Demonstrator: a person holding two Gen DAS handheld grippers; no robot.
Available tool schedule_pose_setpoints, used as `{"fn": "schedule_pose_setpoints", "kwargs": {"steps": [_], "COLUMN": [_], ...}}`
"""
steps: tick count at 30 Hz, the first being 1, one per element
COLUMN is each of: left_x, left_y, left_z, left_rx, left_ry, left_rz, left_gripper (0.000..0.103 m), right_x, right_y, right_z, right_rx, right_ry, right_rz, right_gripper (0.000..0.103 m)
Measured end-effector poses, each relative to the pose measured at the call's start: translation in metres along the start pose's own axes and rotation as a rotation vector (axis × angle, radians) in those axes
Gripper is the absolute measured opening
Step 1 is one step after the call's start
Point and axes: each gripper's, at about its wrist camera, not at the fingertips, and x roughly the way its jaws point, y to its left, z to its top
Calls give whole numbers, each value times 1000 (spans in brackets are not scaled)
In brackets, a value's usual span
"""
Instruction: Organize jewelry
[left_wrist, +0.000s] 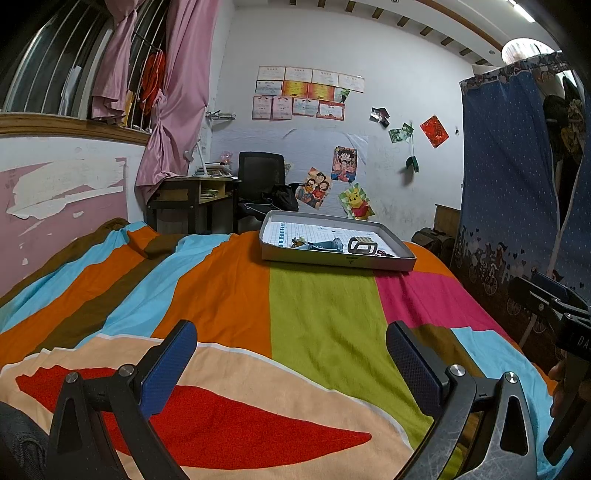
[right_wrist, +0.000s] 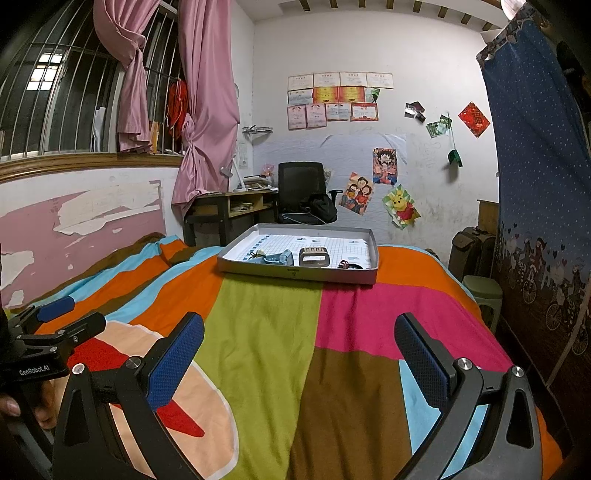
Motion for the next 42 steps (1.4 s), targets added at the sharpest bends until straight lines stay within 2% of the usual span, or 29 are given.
{"fn": "schedule_pose_setpoints", "kwargs": {"steps": [42], "left_x": [0], "left_y": [-2], "left_z": [2], "left_rx": [7], "left_ry": [2], "left_rz": [-1], "left_gripper": [103], "right_x": [0], "right_y": [-2], "right_z": [1], "right_rx": [7], "right_ry": [6], "right_rz": [2], "right_gripper": [101]}}
